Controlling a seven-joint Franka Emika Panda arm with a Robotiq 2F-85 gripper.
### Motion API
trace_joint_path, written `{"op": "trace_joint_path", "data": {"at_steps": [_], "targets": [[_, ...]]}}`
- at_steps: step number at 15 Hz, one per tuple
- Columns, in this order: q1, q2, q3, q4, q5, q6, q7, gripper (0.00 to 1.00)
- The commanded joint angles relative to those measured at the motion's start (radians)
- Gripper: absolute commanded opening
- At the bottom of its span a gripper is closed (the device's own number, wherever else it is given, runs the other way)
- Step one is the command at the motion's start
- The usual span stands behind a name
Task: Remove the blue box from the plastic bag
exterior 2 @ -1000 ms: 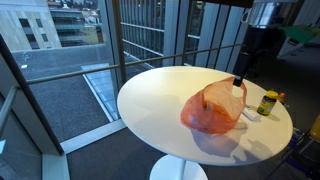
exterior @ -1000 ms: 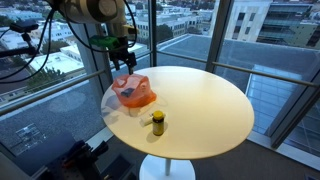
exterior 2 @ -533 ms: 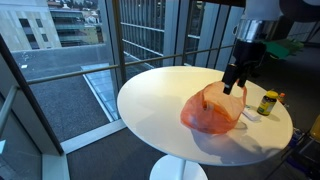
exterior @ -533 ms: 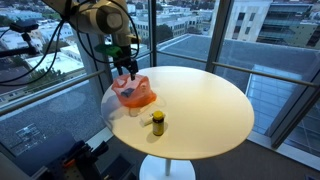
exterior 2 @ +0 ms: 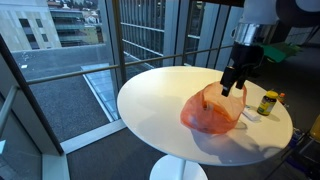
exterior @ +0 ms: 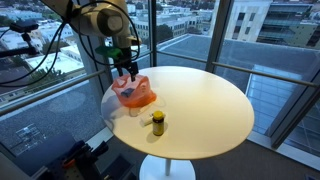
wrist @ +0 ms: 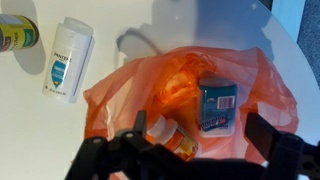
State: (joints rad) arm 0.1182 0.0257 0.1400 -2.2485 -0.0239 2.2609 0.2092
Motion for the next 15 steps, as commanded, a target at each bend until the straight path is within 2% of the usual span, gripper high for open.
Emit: {"op": "trace_joint_path", "data": {"at_steps": [1,10,15], "targets": [[0.006,0.011,-0.005,-0.022,-0.010,0.067,-0.014,1.00],[0.011,0.099,-0.021,-0.089,-0.098,0.250,0.021,1.00],[0.022,0.152,-0.030,-0.069,-0.100,0.288,0.026,1.00]]}}
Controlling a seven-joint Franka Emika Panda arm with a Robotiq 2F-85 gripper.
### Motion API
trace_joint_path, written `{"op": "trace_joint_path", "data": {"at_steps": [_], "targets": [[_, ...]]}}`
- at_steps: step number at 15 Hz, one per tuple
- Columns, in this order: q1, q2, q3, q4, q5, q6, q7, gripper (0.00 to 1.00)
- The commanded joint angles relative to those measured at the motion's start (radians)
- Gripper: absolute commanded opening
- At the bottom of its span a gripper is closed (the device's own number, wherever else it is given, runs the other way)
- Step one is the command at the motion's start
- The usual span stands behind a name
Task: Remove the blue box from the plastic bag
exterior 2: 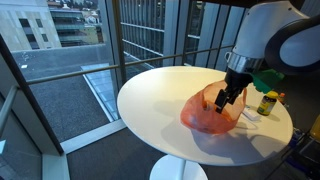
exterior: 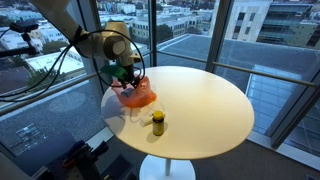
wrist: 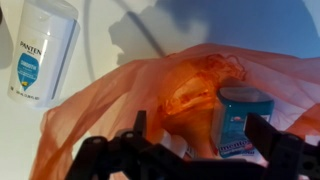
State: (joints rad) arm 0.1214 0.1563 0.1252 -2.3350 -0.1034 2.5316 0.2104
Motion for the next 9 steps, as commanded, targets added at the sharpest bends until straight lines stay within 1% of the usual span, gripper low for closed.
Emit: {"op": "trace_joint_path", "data": {"at_steps": [1,9], "targets": [[0.023,0.029,-0.015,0.024,-0.021,0.017,0.027,1.00],[0.063,0.074,-0.019,0.071,-0.032,0.010,0.034,1.00]]}}
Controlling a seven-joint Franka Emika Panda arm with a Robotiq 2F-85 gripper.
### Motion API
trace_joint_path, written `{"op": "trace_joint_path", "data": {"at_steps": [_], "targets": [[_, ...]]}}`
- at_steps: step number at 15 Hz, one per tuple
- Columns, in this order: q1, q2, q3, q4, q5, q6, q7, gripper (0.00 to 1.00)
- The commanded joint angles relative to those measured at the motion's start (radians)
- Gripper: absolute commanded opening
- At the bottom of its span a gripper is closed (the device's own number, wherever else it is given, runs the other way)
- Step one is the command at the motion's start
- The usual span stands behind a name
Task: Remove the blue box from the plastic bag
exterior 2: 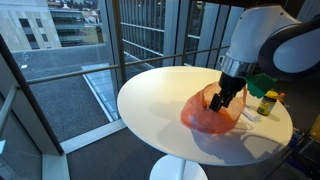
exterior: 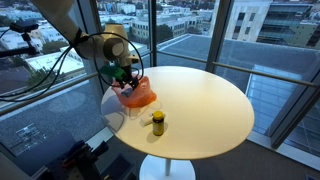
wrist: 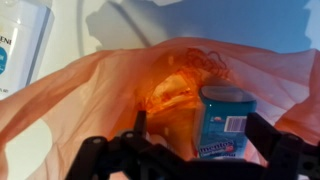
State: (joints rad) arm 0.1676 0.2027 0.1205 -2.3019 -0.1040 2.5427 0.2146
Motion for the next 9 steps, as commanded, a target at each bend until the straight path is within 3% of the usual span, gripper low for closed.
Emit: {"op": "trace_joint_path", "data": {"at_steps": [1,9], "targets": [[0.020,0.037,-0.017,0.048,-0.036,-0.003,0.034,1.00],[0.050,0.124,-0.042,0.136,-0.048,-0.006,0.059,1.00]]}}
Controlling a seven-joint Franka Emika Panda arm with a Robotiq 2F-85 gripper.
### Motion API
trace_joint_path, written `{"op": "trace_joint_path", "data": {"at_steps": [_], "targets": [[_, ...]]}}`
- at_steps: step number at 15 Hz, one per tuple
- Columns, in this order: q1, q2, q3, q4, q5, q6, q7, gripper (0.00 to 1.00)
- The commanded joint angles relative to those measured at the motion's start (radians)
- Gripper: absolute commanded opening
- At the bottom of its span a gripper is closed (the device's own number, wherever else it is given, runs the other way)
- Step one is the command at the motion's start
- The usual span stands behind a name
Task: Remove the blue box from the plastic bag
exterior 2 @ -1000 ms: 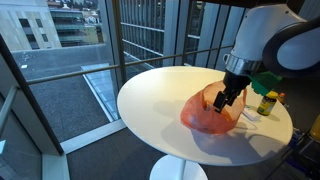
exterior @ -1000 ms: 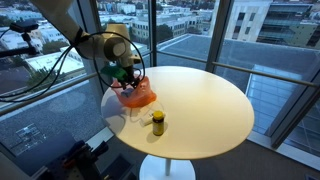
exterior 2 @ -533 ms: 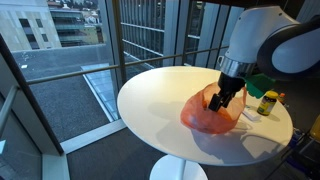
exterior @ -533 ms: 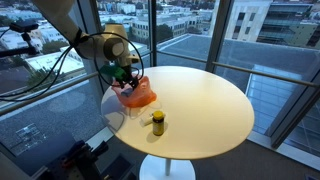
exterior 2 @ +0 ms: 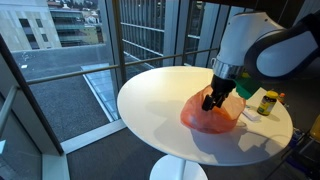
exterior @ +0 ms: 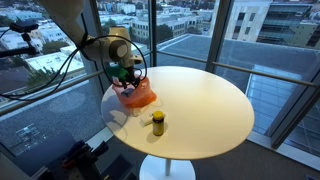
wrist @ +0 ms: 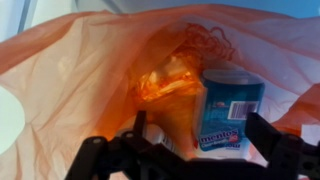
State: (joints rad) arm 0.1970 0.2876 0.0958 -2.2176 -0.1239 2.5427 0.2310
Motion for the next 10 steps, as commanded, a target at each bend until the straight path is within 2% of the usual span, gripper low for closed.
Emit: {"op": "trace_joint_path", "data": {"at_steps": [1,10], "targets": [[0.025,0.047,-0.020,0.060,-0.028,-0.006,0.046,1.00],[0.064,0.092,-0.029,0.097,-0.022,0.000,0.065,1.00]]}}
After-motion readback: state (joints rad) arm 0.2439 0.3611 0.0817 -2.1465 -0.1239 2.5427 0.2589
